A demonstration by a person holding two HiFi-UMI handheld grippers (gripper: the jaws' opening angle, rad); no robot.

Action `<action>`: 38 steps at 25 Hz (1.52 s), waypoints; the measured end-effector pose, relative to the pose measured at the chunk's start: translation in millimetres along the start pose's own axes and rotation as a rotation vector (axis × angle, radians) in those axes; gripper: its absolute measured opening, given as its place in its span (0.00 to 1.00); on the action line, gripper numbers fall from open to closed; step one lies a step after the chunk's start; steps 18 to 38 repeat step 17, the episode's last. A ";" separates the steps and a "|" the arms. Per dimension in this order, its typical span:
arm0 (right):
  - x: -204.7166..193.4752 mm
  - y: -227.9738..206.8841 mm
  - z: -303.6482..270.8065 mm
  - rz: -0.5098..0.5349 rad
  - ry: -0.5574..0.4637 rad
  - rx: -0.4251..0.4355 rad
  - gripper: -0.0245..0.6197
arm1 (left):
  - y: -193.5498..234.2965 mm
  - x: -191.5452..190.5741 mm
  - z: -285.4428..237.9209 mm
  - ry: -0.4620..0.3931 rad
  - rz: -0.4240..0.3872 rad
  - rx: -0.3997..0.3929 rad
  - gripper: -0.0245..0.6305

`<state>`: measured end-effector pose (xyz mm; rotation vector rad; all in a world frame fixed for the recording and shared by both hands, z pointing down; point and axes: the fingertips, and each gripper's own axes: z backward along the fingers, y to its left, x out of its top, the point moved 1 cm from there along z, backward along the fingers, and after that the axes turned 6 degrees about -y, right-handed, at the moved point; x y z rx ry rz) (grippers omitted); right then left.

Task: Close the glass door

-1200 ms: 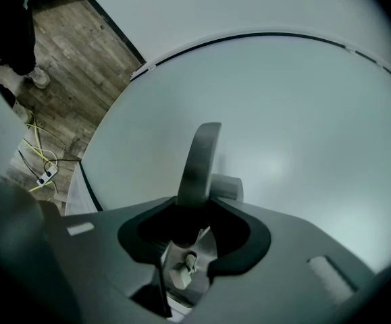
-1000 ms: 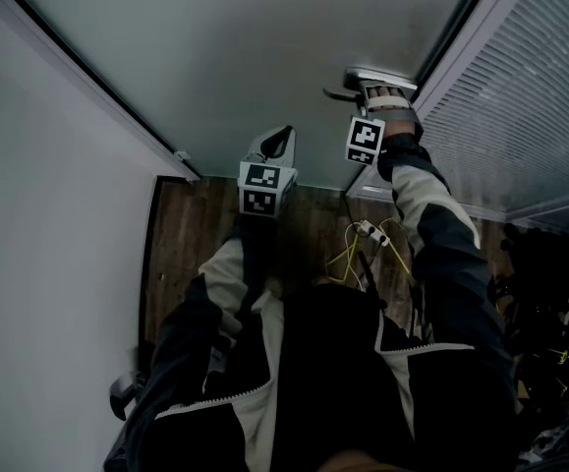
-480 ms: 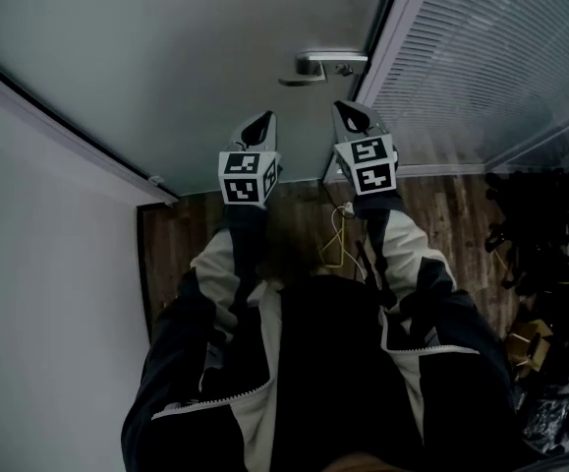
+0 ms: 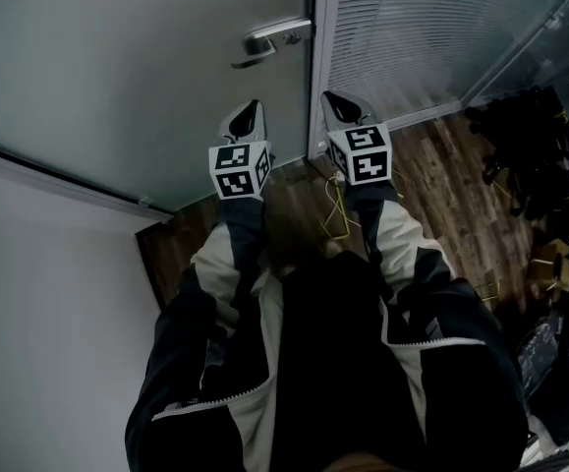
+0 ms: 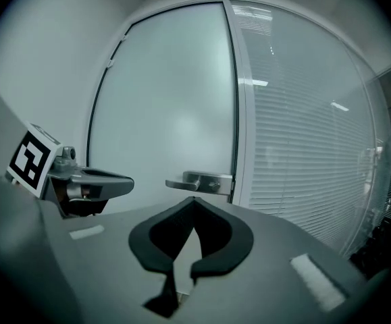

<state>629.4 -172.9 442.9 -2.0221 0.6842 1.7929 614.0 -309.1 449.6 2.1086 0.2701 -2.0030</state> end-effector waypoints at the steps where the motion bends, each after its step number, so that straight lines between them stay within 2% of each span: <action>1: -0.1 1.0 3.3 0.001 0.000 -0.007 0.04 | -1.3 -0.1 2.5 0.000 -0.002 -0.004 0.04; 14: 3.1 16.5 4.7 0.014 -0.001 -0.004 0.04 | 1.6 5.0 15.7 -0.003 -0.022 0.001 0.04; 38: 3.2 15.4 4.4 0.017 0.004 -0.001 0.04 | 0.1 5.2 13.9 -0.004 -0.022 0.002 0.04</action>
